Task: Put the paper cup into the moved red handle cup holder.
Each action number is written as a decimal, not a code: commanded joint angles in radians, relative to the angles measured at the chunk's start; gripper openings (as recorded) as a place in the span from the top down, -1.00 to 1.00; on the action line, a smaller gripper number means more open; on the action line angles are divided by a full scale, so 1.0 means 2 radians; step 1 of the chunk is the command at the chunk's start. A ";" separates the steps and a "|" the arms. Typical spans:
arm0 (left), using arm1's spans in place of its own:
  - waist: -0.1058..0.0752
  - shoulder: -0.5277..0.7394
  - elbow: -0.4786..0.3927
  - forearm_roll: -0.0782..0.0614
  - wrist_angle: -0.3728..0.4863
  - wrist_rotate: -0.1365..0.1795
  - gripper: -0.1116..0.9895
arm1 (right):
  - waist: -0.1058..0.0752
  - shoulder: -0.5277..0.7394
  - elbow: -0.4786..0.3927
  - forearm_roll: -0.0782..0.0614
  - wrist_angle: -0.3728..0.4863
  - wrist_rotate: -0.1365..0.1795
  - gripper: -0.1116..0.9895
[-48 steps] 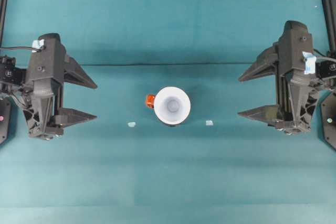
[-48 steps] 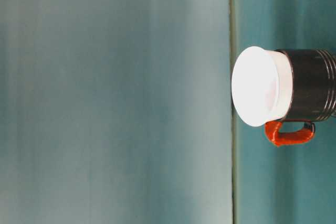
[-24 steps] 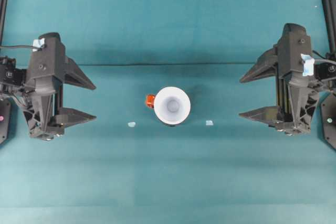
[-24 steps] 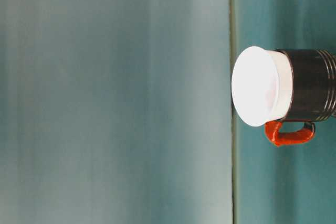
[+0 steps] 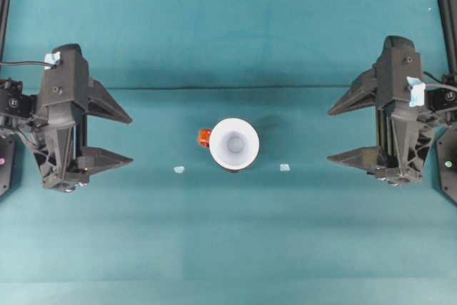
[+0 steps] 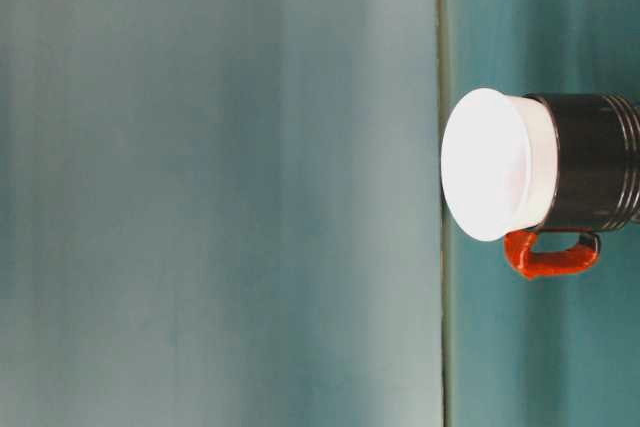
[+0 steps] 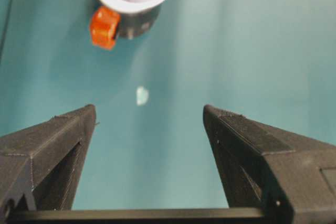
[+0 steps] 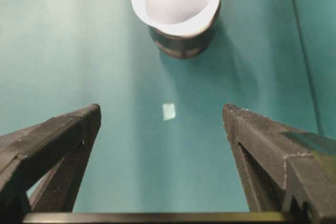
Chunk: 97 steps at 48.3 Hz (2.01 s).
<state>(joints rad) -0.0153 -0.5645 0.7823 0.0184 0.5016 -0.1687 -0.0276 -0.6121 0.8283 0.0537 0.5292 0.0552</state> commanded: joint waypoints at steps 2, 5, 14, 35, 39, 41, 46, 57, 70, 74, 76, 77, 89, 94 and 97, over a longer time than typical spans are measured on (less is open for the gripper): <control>-0.001 -0.001 -0.004 0.002 -0.010 0.000 -0.81 | 0.001 -0.003 -0.003 0.002 -0.004 0.001 -0.81; -0.001 -0.001 -0.003 0.002 -0.010 0.000 -0.81 | 0.001 -0.003 -0.003 0.002 -0.004 0.001 -0.81; -0.002 -0.002 -0.002 0.002 -0.010 0.001 -0.81 | 0.001 -0.003 -0.003 0.002 -0.005 0.002 -0.81; -0.001 -0.001 -0.001 0.002 -0.010 0.001 -0.81 | 0.001 -0.003 -0.003 0.002 -0.025 0.001 -0.82; -0.001 -0.001 -0.001 0.002 -0.010 0.001 -0.81 | 0.001 -0.003 -0.004 0.002 -0.023 0.001 -0.81; -0.001 -0.001 -0.001 0.002 -0.010 0.001 -0.81 | 0.001 -0.003 -0.003 0.002 -0.023 0.001 -0.81; -0.001 -0.002 -0.001 0.002 -0.011 0.001 -0.81 | 0.001 -0.003 -0.002 0.002 -0.022 0.002 -0.81; -0.001 -0.002 0.000 0.002 -0.011 0.003 -0.81 | 0.001 -0.003 0.002 0.002 -0.021 0.002 -0.81; -0.001 -0.003 0.002 0.002 -0.011 0.004 -0.81 | -0.001 -0.003 0.004 0.002 -0.021 0.002 -0.81; -0.001 -0.003 0.002 0.002 -0.010 0.004 -0.81 | -0.001 -0.003 0.005 0.002 -0.021 0.001 -0.81; -0.001 -0.003 0.002 0.002 -0.011 0.004 -0.81 | -0.001 -0.003 0.005 0.002 -0.021 0.001 -0.81; -0.001 -0.003 0.002 0.002 -0.011 0.004 -0.81 | -0.001 -0.003 0.005 0.002 -0.021 0.001 -0.81; -0.002 -0.003 0.002 0.002 -0.011 0.004 -0.81 | -0.001 -0.003 0.009 0.002 -0.021 0.001 -0.81; -0.002 -0.003 0.002 0.002 -0.010 0.005 -0.81 | -0.001 -0.003 0.011 0.002 -0.022 0.001 -0.81; -0.002 -0.003 0.002 0.002 -0.011 0.005 -0.81 | -0.001 -0.003 0.012 0.002 -0.024 0.001 -0.81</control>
<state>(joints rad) -0.0153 -0.5645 0.7977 0.0184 0.4878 -0.1611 -0.0291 -0.6121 0.8606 0.0552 0.4909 0.0552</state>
